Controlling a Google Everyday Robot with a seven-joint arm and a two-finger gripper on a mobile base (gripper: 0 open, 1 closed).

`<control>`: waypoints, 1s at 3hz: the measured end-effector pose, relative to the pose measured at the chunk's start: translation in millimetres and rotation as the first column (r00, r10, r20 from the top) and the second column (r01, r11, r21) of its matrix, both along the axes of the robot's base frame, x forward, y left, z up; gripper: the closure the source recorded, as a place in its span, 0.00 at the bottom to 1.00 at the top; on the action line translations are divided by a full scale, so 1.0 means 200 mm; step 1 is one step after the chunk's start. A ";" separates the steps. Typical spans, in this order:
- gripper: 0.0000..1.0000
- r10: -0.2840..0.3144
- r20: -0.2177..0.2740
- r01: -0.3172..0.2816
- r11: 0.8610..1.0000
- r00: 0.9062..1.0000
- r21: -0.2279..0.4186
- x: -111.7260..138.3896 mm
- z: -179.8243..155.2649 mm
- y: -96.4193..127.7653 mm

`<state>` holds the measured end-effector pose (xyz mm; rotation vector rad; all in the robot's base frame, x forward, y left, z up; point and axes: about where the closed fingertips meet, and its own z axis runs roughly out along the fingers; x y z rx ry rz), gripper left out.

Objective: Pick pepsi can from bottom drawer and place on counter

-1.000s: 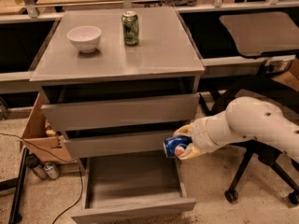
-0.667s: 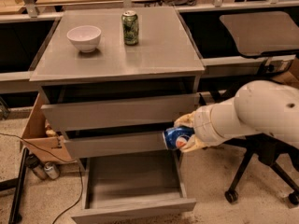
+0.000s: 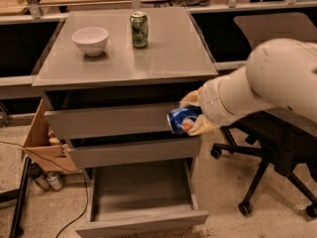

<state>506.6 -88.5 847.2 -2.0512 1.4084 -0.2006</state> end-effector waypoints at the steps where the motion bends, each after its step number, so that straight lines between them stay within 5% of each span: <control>1: 1.00 0.001 0.063 0.000 1.000 0.998 -0.020 0.16 0.25 0.02; 3: 1.00 -0.018 0.139 0.022 0.999 0.990 -0.027 0.47 0.61 -0.04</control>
Offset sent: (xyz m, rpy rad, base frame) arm 0.0881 -0.0059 0.1397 -0.0292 -0.1744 -0.0206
